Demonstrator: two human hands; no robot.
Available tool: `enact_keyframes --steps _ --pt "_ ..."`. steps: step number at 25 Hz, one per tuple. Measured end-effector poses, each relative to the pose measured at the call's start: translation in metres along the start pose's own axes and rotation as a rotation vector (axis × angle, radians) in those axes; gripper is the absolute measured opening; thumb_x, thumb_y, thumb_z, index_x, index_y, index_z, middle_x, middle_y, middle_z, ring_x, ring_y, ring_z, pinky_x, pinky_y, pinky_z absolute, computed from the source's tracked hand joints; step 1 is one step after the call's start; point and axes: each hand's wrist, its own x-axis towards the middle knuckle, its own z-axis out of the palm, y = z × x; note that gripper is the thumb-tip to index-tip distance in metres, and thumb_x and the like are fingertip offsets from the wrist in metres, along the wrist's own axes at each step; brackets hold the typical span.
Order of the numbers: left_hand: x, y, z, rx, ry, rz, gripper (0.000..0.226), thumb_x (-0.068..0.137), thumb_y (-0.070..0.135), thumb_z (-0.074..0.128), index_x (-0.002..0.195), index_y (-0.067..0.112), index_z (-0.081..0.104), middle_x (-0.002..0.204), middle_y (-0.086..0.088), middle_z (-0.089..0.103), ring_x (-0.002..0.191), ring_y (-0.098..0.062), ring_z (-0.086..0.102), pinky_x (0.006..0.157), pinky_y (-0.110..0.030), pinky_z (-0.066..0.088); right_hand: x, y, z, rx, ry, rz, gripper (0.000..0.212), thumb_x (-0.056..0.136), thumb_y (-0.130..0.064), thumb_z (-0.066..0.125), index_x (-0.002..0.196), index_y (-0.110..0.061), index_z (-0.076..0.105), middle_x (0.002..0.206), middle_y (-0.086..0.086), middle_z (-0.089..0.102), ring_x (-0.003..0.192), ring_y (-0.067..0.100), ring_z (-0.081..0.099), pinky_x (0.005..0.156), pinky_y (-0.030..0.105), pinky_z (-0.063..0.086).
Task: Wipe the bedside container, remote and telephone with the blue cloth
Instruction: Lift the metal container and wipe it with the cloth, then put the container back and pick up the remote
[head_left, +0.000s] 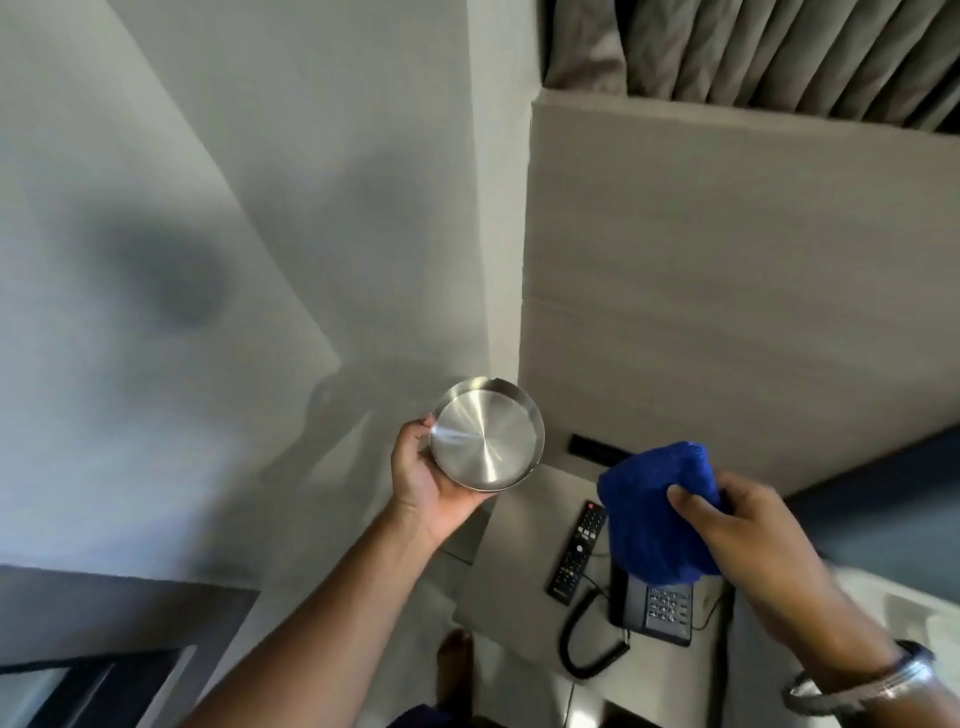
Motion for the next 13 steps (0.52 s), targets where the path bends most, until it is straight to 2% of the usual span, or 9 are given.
enact_keyframes --steps 2,4,5,7,8,10,11,12,13 --pt "0.025 -0.029 -0.039 0.1 0.152 -0.034 0.057 0.07 0.047 0.073 0.117 0.017 0.071 0.125 -0.016 0.066 0.113 -0.038 0.064 0.099 -0.059 0.046 0.007 0.03 0.013 0.114 0.036 0.15 0.018 0.091 -0.016 0.06 0.076 -0.023 0.067 0.078 0.005 0.073 0.068 0.02 0.07 0.063 0.042 0.057" --pt "0.055 -0.063 -0.081 0.263 0.306 -0.062 0.058 0.079 0.055 0.067 0.124 0.019 0.067 0.127 -0.013 0.067 0.11 -0.032 0.066 0.082 -0.049 0.058 0.017 0.067 0.026 0.223 0.097 0.259 0.024 0.091 -0.012 0.056 0.077 -0.029 0.065 0.086 -0.002 0.072 0.068 0.009 0.07 0.06 0.031 0.053" --pt "0.07 -0.082 -0.103 0.353 0.387 -0.074 0.057 0.081 0.057 0.064 0.124 0.02 0.067 0.126 -0.012 0.066 0.109 -0.031 0.065 0.078 -0.048 0.06 0.022 0.085 0.031 0.271 0.129 0.302 0.026 0.091 -0.011 0.055 0.08 -0.031 0.066 0.088 -0.004 0.072 0.07 0.006 0.069 0.061 0.028 0.051" --pt "0.098 -0.12 -0.151 0.582 0.566 -0.075 0.044 0.089 0.054 0.06 0.118 0.021 0.066 0.127 -0.011 0.064 0.112 -0.033 0.062 0.087 -0.055 0.057 0.029 0.122 0.04 0.426 0.168 0.367 0.029 0.092 -0.009 0.05 0.091 -0.031 0.069 0.097 0.0 0.074 0.085 0.012 0.07 0.071 0.033 0.052" --pt "0.109 -0.135 -0.174 0.726 0.627 -0.058 0.032 0.094 0.047 0.058 0.11 0.02 0.066 0.125 -0.014 0.063 0.111 -0.033 0.06 0.092 -0.054 0.054 0.032 0.137 0.043 0.55 0.179 0.389 0.031 0.092 -0.008 0.047 0.097 -0.028 0.07 0.103 0.003 0.074 0.093 0.018 0.07 0.076 0.036 0.053" --pt "0.136 -0.167 -0.218 1.007 0.634 -0.052 0.023 0.102 0.032 0.051 0.099 0.012 0.061 0.118 -0.022 0.062 0.107 -0.036 0.059 0.089 -0.04 0.049 0.04 0.171 0.046 0.827 0.205 0.446 0.036 0.092 -0.009 0.041 0.1 -0.025 0.072 0.109 0.006 0.073 0.097 0.023 0.069 0.073 0.034 0.057" --pt "0.148 -0.18 -0.237 1.081 0.617 -0.067 0.025 0.104 0.028 0.048 0.102 0.005 0.059 0.115 -0.025 0.061 0.107 -0.039 0.058 0.087 -0.036 0.045 0.043 0.186 0.048 0.955 0.213 0.472 0.038 0.092 -0.01 0.039 0.098 -0.024 0.073 0.109 0.007 0.072 0.097 0.024 0.069 0.07 0.033 0.059" --pt "0.159 -0.19 -0.254 1.106 0.607 -0.091 0.03 0.105 0.026 0.045 0.108 -0.001 0.057 0.116 -0.029 0.059 0.11 -0.042 0.057 0.086 -0.036 0.042 0.047 0.2 0.049 1.073 0.225 0.49 0.041 0.091 -0.01 0.036 0.096 -0.023 0.074 0.11 0.008 0.072 0.099 0.026 0.069 0.073 0.035 0.061" --pt "0.167 -0.199 -0.268 1.115 0.605 -0.102 0.034 0.106 0.026 0.043 0.113 -0.006 0.054 0.119 -0.032 0.056 0.112 -0.045 0.054 0.088 -0.037 0.041 0.049 0.213 0.051 1.18 0.24 0.5 0.043 0.09 -0.01 0.035 0.095 -0.021 0.076 0.112 0.01 0.072 0.104 0.03 0.067 0.083 0.042 0.058"
